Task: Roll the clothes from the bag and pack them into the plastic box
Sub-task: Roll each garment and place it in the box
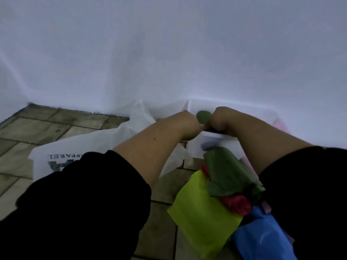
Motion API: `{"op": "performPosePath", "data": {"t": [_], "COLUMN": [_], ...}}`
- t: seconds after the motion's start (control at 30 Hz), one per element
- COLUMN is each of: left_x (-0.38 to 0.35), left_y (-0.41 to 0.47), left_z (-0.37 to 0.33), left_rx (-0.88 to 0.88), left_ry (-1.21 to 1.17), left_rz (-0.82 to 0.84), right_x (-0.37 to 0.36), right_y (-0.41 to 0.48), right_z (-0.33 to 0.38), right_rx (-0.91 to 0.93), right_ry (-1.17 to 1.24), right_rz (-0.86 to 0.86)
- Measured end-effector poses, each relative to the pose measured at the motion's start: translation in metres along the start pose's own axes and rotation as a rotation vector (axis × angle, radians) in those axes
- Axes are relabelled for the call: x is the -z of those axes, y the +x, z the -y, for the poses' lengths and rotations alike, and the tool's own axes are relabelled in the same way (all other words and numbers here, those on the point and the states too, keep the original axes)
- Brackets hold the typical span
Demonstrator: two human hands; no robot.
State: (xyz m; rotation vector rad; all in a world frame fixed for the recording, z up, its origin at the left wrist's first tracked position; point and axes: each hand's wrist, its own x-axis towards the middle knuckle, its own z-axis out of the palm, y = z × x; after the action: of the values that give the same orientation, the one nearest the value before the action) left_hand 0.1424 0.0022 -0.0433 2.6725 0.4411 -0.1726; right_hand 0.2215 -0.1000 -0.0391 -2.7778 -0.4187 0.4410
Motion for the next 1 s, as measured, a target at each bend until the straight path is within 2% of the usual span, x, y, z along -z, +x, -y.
{"op": "performPosePath", "data": {"t": [0.13, 0.2, 0.37, 0.5, 0.6, 0.73, 0.83, 0.9, 1.0], "left_x": [-0.001, 0.001, 0.004, 0.006, 0.007, 0.006, 0.009, 0.011, 0.009], "left_y": [0.003, 0.001, -0.005, -0.007, -0.010, -0.009, -0.014, -0.016, -0.015], "left_z": [-0.002, -0.002, -0.004, -0.004, -0.004, -0.004, -0.008, -0.009, -0.005], "left_rx": [0.000, -0.010, -0.021, -0.061, -0.079, -0.056, -0.049, -0.033, -0.027], "left_ry": [0.027, 0.038, 0.047, 0.027, 0.009, 0.026, 0.054, 0.064, 0.042], "left_rz": [0.000, 0.008, 0.023, 0.039, 0.031, 0.020, 0.034, 0.066, 0.051], "right_x": [-0.011, -0.011, -0.002, -0.007, -0.013, -0.013, -0.008, 0.004, 0.030], "right_y": [0.018, 0.026, 0.031, 0.033, 0.034, 0.030, 0.021, 0.007, -0.041], "right_z": [0.010, 0.006, -0.004, 0.000, 0.002, 0.005, 0.004, 0.003, -0.010], "right_rx": [0.139, 0.151, 0.067, 0.155, 0.201, 0.181, 0.128, 0.102, 0.165], "right_ry": [-0.261, -0.324, 0.054, -0.225, -0.339, -0.322, -0.216, 0.006, 0.404], "right_rz": [0.165, 0.233, 0.354, 0.327, 0.306, 0.319, 0.379, 0.256, -0.184]}}
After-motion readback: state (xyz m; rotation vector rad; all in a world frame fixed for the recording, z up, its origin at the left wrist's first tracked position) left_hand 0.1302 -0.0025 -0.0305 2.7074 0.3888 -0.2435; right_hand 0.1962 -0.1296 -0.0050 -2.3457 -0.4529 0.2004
